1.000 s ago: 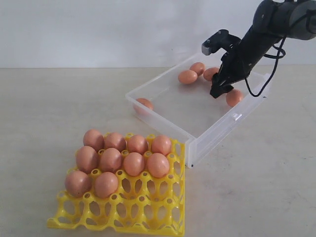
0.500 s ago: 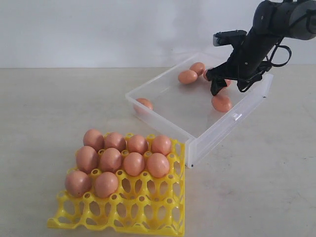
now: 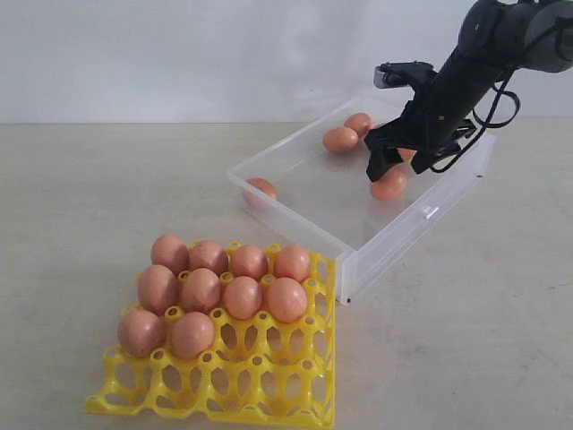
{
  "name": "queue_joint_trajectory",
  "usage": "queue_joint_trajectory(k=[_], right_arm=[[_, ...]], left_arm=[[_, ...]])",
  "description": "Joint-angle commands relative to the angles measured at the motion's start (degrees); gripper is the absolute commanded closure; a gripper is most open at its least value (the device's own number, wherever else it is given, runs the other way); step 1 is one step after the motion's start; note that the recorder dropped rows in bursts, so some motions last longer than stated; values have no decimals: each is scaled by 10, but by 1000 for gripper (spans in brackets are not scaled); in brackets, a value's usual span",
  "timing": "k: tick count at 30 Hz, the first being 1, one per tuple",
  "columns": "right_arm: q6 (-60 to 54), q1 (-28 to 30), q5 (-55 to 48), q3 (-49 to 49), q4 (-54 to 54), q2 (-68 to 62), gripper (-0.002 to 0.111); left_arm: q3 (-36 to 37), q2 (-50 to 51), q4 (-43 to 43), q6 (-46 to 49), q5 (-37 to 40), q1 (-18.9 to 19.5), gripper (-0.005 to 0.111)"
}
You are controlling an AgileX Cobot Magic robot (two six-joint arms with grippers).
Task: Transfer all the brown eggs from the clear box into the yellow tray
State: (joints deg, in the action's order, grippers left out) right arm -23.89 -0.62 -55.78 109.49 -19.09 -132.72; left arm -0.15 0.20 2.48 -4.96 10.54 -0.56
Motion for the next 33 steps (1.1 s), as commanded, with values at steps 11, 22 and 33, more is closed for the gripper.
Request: queue_joint_trajectory(k=[11, 22, 33], right_arm=[[-41, 0, 2, -3, -17, -13, 41], [-293, -1, 1, -3, -107, 1, 46], [-212, -67, 279, -3, -68, 11, 46]], left_arm=[[1, -2, -1, 0, -3, 3, 103], [1, -2, -1, 0, -3, 3, 103], [1, -2, -1, 0, -3, 3, 103]])
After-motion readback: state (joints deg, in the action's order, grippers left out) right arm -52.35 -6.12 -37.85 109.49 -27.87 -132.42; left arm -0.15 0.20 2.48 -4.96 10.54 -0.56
